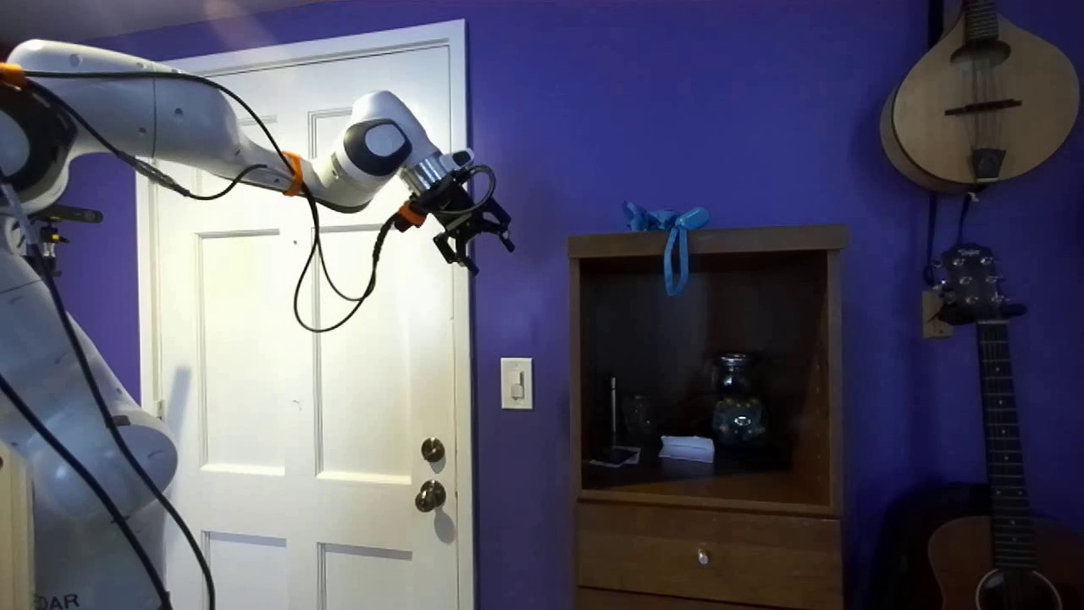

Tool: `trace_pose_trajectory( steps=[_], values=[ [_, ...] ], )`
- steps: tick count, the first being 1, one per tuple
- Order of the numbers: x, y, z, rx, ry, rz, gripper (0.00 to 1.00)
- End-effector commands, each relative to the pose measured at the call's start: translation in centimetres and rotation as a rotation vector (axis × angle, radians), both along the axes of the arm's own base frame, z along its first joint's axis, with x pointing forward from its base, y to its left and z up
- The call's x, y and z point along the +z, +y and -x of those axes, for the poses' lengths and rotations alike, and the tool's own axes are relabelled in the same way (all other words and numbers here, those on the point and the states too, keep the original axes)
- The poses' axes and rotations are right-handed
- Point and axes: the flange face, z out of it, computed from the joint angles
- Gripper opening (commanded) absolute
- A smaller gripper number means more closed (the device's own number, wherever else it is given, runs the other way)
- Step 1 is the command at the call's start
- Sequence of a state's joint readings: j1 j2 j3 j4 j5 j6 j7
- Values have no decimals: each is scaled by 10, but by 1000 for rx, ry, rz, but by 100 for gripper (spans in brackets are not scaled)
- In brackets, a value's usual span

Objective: Hang the blue umbrella on the door

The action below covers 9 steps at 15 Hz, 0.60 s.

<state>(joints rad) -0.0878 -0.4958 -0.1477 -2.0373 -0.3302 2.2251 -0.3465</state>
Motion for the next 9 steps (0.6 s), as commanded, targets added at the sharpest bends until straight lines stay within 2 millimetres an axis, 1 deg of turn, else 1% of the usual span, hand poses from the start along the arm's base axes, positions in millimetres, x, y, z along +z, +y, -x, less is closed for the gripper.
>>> trace_pose_trajectory(
  steps=[1, 5, 6, 7, 9],
  values=[
    [39, -41, -14, 26, -80, 3, 100],
    [66, -82, -16, 5, -164, -14, 100],
    [78, -85, -13, -62, -231, -83, 100],
    [59, -78, -7, -25, -162, -34, 100],
    [70, -86, -7, -49, -199, -57, 100]
  ],
)
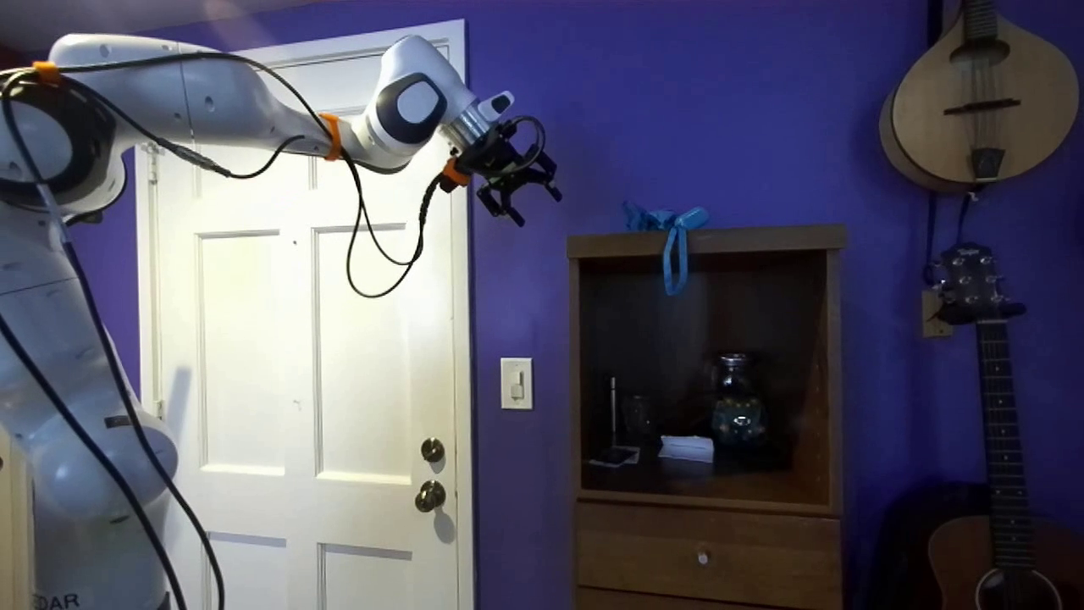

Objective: Hang the blue umbrella on the door

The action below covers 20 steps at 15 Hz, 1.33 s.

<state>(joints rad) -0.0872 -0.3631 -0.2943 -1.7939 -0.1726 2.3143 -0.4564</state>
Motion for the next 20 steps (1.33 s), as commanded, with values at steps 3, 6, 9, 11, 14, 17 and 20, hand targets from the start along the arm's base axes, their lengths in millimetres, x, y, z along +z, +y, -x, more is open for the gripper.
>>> trace_pose_trajectory(
  steps=[3, 6, 9, 11, 14, 17, 20],
  values=[
    [5, 0, -2, -6, -10, -9, 100],
    [8, -20, -13, 13, 11, 34, 100],
    [13, -43, -18, 67, 48, 127, 100],
    [16, -62, -21, 128, 81, 186, 100],
    [21, -92, -25, 204, 85, 256, 100],
    [26, -121, -24, 219, 54, 254, 100],
    [19, -121, -18, 195, 56, 240, 100]
  ],
)
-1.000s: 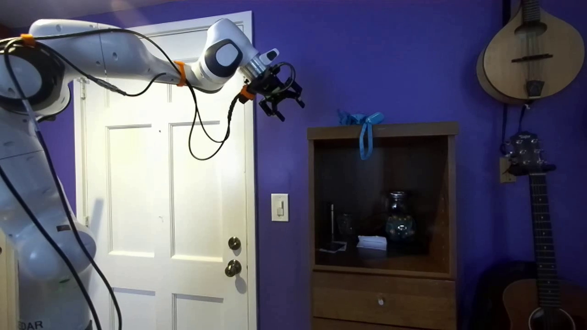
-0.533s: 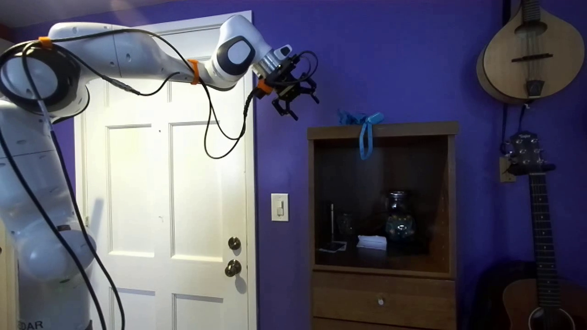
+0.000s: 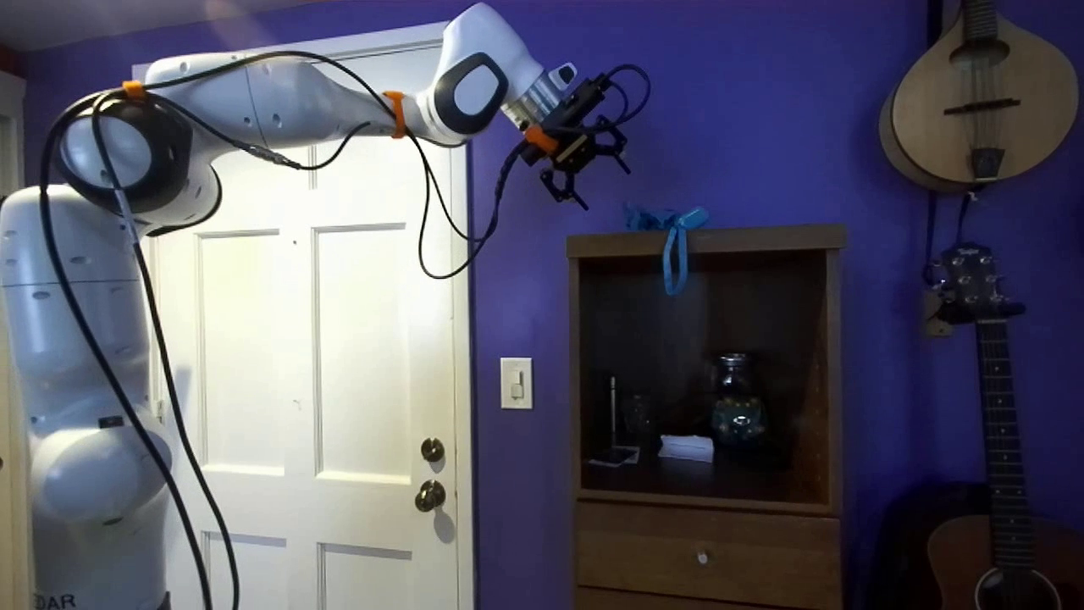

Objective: Hang the blue umbrella on the door

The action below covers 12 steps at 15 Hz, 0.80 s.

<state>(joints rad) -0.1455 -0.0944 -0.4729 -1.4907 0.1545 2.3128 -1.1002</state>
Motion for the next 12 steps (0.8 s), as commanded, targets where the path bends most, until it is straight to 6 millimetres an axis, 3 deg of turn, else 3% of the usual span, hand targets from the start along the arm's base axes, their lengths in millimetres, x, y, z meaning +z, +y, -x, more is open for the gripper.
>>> trace_pose_trajectory(
  steps=[1, 6, 12],
  values=[
    [-1, -2, -1, -2, 4, -1, 100],
    [-1, 3, -5, 7, 4, -1, 100],
    [-10, -44, -14, -53, 53, 55, 100]
  ],
)
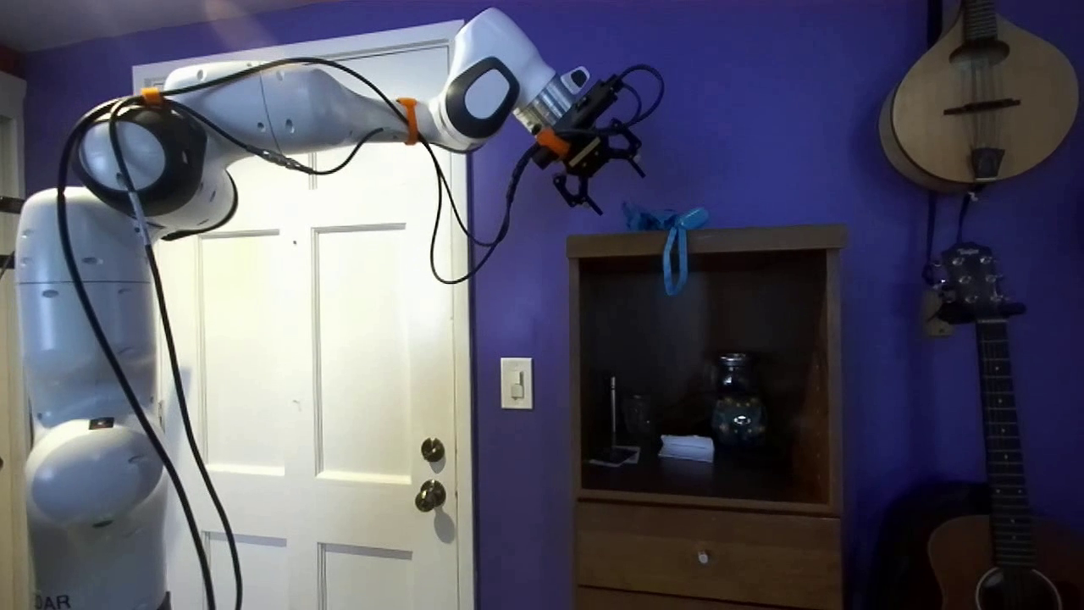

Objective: Hang the blue umbrella on the door

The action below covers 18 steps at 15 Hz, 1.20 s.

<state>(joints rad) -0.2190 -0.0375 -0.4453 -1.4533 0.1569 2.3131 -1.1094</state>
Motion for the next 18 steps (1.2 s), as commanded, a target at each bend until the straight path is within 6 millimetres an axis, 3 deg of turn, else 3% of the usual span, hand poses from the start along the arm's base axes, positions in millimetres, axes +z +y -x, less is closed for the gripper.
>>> trace_pose_trajectory(
  steps=[1, 11, 13, 18],
  values=[
    [-5, -30, -10, -12, 34, 41, 100],
    [-28, -71, -27, 132, 96, -25, 100],
    [-32, -74, -33, 157, 101, -51, 72],
    [-48, -76, -55, 197, 163, -65, 38]
  ],
)
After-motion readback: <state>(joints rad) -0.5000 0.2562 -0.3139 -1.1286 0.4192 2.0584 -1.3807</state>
